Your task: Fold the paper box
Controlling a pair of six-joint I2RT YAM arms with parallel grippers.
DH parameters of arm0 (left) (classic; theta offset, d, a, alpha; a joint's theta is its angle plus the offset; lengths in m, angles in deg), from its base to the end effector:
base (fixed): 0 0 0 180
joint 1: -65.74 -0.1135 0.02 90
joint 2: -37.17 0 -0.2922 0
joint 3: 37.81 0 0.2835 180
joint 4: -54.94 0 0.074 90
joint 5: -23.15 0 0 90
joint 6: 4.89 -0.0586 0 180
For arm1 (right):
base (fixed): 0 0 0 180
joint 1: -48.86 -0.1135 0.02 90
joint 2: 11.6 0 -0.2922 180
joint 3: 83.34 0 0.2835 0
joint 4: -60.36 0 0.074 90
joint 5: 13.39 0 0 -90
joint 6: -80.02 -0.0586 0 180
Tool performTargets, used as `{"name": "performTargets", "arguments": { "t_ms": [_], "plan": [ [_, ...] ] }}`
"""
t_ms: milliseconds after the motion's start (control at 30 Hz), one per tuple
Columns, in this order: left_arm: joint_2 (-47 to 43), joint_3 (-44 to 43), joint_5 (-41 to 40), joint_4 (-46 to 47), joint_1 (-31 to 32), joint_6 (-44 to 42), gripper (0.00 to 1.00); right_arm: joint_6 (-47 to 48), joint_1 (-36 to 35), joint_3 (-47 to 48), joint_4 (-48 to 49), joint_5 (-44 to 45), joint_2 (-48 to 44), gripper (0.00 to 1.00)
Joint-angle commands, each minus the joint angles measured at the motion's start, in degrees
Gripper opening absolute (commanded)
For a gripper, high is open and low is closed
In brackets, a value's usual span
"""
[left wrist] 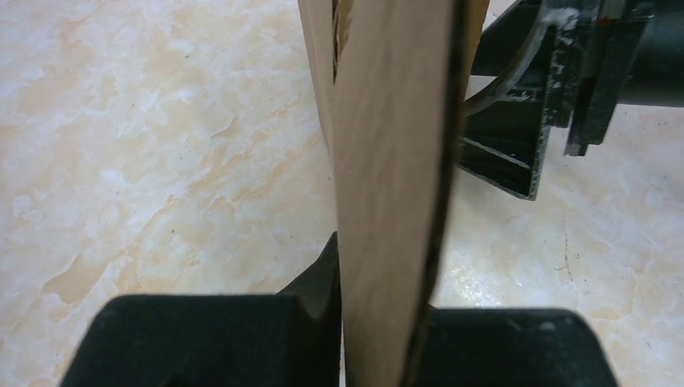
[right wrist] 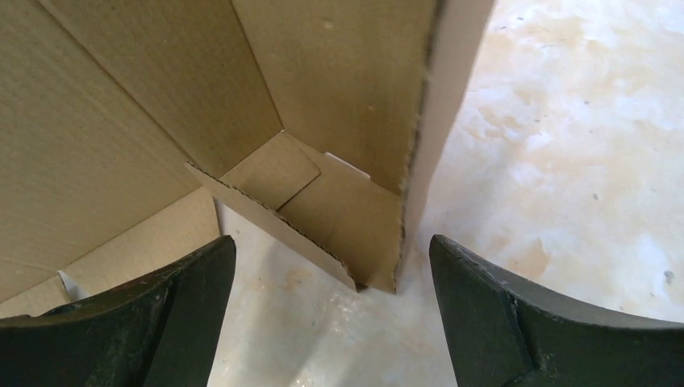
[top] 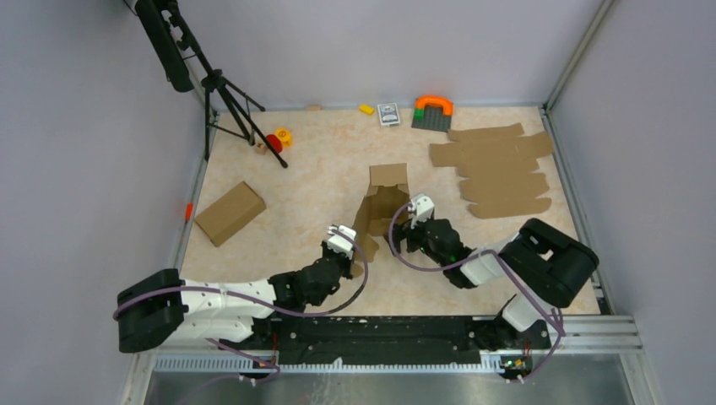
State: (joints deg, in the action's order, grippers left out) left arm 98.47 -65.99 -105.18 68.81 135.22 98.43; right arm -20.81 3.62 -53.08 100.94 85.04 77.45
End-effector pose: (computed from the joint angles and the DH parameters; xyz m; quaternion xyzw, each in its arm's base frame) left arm 0.1148 -0.2030 0.1753 0.1948 0.7690 -0.1608 0.5872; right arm 0.2085 0.1980 0.1219 -0.1978 0.7845 0.2223 0.5441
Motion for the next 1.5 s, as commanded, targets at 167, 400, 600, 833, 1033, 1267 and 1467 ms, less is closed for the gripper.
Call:
{"name": "performTargets", "arguments": {
  "t_ms": [167, 400, 600, 833, 1033, 1267, 1467],
  "plan": [
    [1.5, 0.6, 4.0, -0.3, 0.0, -1.2, 0.0, 4.0, 0.7, 2.4, 11.8, -7.3, 7.2, 0.71],
    [2.2, 0.6, 8.7, 2.6, -0.1, -3.5, 0.0, 3.7, 0.7, 2.5, 14.0, -7.7, 7.4, 0.65],
    [3.7, -0.3, 10.1, 2.3, -0.2, -3.8, 0.0, 2.1, 0.8, 3.9, 12.3, -5.7, 9.1, 0.57],
    [4.0, -0.2, 11.5, 1.9, -0.3, -2.6, 0.0, -3.8, 2.8, 6.6, 7.9, -4.8, 10.6, 0.53],
    [3.5, 0.0, 12.3, 1.5, -0.3, -1.6, 0.0, -7.6, 3.1, 8.6, 6.0, -4.8, 11.6, 0.44],
    [4.0, 0.0, 13.0, 1.8, -0.3, -0.6, 0.0, -11.6, 3.1, 12.1, 0.8, -1.5, 14.7, 0.44],
    [4.8, -0.3, 13.0, 2.3, -0.3, -0.3, 0.0, -12.0, 3.0, 16.2, -8.1, 0.6, 17.6, 0.41]
  ]
}}
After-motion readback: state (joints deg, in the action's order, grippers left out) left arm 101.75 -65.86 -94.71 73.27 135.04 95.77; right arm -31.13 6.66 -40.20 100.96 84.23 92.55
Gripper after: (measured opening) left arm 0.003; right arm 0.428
